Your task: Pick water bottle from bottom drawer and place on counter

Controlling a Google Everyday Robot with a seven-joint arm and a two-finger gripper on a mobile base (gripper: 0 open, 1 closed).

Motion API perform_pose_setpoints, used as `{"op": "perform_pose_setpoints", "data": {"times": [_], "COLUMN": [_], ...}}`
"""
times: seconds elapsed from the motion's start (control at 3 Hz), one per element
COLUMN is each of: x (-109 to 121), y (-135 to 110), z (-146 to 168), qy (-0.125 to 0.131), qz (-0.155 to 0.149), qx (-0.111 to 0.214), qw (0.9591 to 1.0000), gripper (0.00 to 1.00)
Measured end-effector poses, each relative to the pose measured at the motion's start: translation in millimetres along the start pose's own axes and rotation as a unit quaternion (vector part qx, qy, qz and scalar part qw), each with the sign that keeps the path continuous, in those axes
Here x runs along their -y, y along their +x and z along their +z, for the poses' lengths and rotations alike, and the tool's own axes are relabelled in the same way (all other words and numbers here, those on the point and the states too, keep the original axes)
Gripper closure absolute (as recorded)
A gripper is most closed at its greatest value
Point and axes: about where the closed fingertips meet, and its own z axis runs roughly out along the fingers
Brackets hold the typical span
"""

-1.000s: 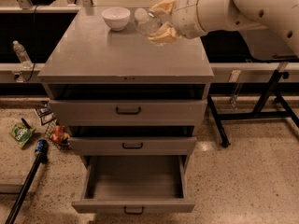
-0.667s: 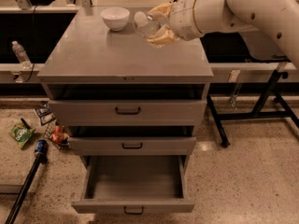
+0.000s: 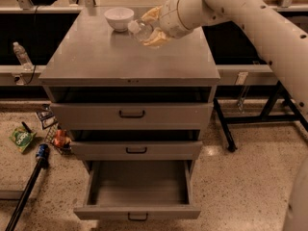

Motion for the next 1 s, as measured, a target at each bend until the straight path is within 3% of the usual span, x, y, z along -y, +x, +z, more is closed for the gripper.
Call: {"op": "perform_pose_setpoints", "data": {"times": [0.33, 0.67, 1.0], "x": [-3.9, -12.7, -28.9], "y": [9.7, 19.5, 32.4], "z": [25.3, 33.1, 35.5], "qy": [-0.052, -0.082, -0.115], "qz": [-0.027, -0.047, -0.055], "qx": [-0.029, -0.073, -0.114], "qw": [0.9979, 0.9929, 0.9853], "gripper": [0.74, 0.51, 0.2]}}
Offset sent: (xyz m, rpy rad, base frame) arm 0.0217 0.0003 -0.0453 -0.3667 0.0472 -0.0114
